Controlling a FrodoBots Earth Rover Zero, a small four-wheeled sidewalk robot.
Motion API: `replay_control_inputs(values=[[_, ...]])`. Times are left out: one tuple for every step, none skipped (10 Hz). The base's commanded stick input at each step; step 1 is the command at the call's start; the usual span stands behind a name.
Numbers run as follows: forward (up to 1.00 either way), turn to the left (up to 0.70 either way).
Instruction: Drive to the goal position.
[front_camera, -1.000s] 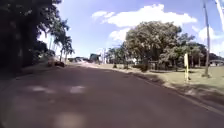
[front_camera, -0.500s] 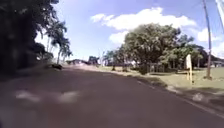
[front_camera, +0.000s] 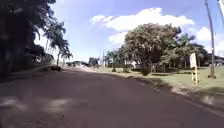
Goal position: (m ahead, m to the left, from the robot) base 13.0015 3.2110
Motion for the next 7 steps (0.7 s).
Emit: replay_control_inputs(values=[[0.7, 0.0], [0.7, 0.0], [0.7, 0.0], [0.7, 0.0], [0.7, 0.0], [0.7, 0.0], [0.7, 0.0]])
